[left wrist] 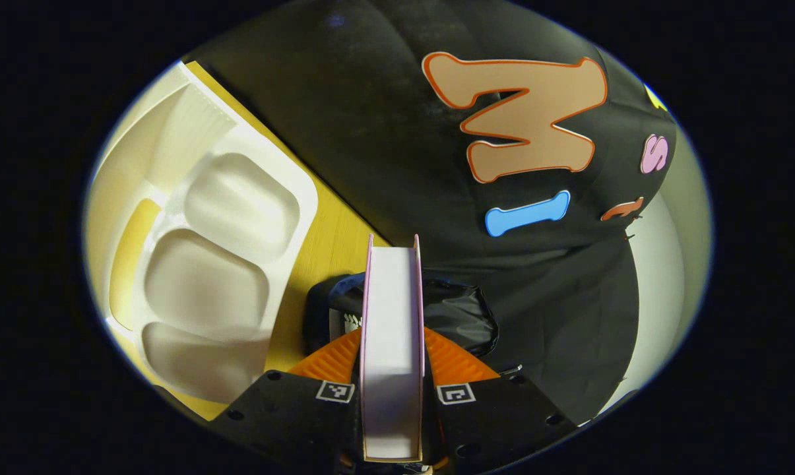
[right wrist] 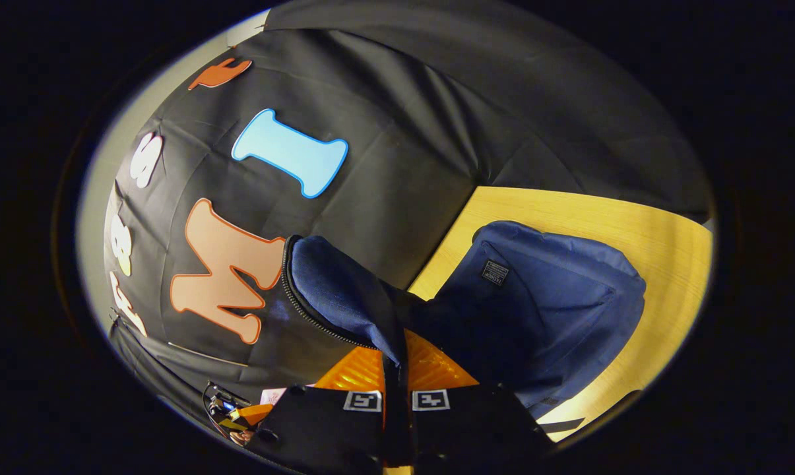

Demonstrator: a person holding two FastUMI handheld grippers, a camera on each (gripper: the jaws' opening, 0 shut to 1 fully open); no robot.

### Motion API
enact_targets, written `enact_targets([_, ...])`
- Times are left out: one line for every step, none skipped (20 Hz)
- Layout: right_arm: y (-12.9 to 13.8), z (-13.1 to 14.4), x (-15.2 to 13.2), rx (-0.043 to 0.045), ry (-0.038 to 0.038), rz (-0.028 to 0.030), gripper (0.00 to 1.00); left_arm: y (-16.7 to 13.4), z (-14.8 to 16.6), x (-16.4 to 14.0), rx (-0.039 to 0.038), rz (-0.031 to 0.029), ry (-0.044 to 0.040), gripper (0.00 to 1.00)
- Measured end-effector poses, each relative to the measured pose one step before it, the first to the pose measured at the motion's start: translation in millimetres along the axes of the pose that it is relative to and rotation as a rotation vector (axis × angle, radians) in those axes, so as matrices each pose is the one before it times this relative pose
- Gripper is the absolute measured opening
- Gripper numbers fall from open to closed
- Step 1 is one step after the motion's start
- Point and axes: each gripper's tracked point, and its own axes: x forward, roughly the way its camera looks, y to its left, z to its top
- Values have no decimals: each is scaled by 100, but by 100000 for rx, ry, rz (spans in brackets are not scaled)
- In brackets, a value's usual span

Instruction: Open the schoolbag, grab two books from the bookshelf and put them into the schoolbag.

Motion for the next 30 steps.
enact_targets([-94, 42, -34, 129, -76, 159, 3, 75, -417, 693, 437, 556, 976, 29])
enact_targets([-30, 89, -20, 292, 48, 212, 3, 271, -439, 887, 20, 676, 729, 31])
enact_targets([-71, -6, -73, 155, 164, 149, 3, 154, -374, 637, 146, 579, 813, 31])
enact_targets([5, -14, 71, 5, 503, 195, 3, 111, -125, 726, -258, 447, 224, 31])
enact_targets([-59, -11, -43, -73, 264, 115, 3, 104, -332, 623, -209, 558, 162, 31])
enact_targets([-23, 109, 1, -52, 138, 257, 3, -62, -170, 927, 182, -383, -299, 31])
enact_targets([28, 51, -29, 13, 136, 238, 3, -37, -372, 733, -355, -39, -141, 31])
enact_targets([14, 62, 25, 67, 8, 148, 2, -147, -446, 746, -200, -263, 686, 31])
enact_targets([-21, 71, 15, 240, -71, 213, 3, 119, -486, 824, -567, 658, 849, 29])
enact_targets([24, 4, -40, 277, 128, 192, 3, 275, -205, 962, -183, 540, 202, 31])
enact_targets([10, -14, -24, 315, -9, 233, 3, 241, -340, 672, -432, 462, 555, 31])
enact_targets([-32, 28, -32, 139, -7, 239, 3, -106, -408, 989, -1039, 390, 595, 31])
enact_targets([-33, -50, -2, 232, 55, 185, 3, -160, -440, 777, -815, -430, 1082, 31])
enact_targets([-45, 22, 38, 375, 55, 314, 3, -261, -331, 800, -935, -389, 208, 33])
enact_targets([6, 6, -10, 108, -53, -23, 3, -155, -295, 853, -925, -734, 279, 33])
enact_targets([-99, -6, 29, 233, 202, 140, 3, -108, -326, 729, -1560, -846, 219, 33])
enact_targets([-3, 117, -97, 25, -41, 102, 3, -223, -304, 693, -1799, -1011, 94, 33])
enact_targets([39, 93, -17, 19, -48, 193, 3, 62, -213, 827, -1970, -280, -280, 31])
enact_targets([-96, 35, -46, 185, -2, 246, 3, 187, -222, 733, -702, 392, 53, 31])
enact_targets([-35, 96, -88, 143, -185, 88, 2, 248, -357, 709, -10, 505, 181, 31])
enact_targets([16, -43, 94, 296, 207, 264, 3, 4, -404, 498, -256, 80, 667, 31])
enact_targets([30, -76, -29, -60, 146, -14, 3, -208, -247, 675, -1158, -756, 275, 31])
enact_targets([5, 97, 32, 571, -249, 419, 3, -19, -455, 666, -828, -230, 786, 31])
enact_targets([81, -14, 8, 359, 16, 124, 3, 45, -475, 800, -754, -593, 316, 31])
enact_targets([57, -191, 24, 310, 56, 474, 3, -101, -260, 473, -1367, -754, -677, 31])
enact_targets([228, -28, 130, -96, -41, 308, 3, 72, -54, 428, -1573, -838, -1068, 31])
enact_targets([57, -91, 4, -208, 122, 163, 3, 136, -160, 405, -2054, -980, -1022, 31])
enact_targets([85, -45, 162, -285, 304, 405, 3, 276, -201, 529, -2027, -1233, -1714, 33])
enact_targets([7, -13, 49, -111, -13, 11, 3, 237, -295, 388, -2976, -1213, -1170, 33])
enact_targets([-1, -91, 154, 300, 70, 170, 3, 346, -169, 494, -3156, -1199, -1844, 33])
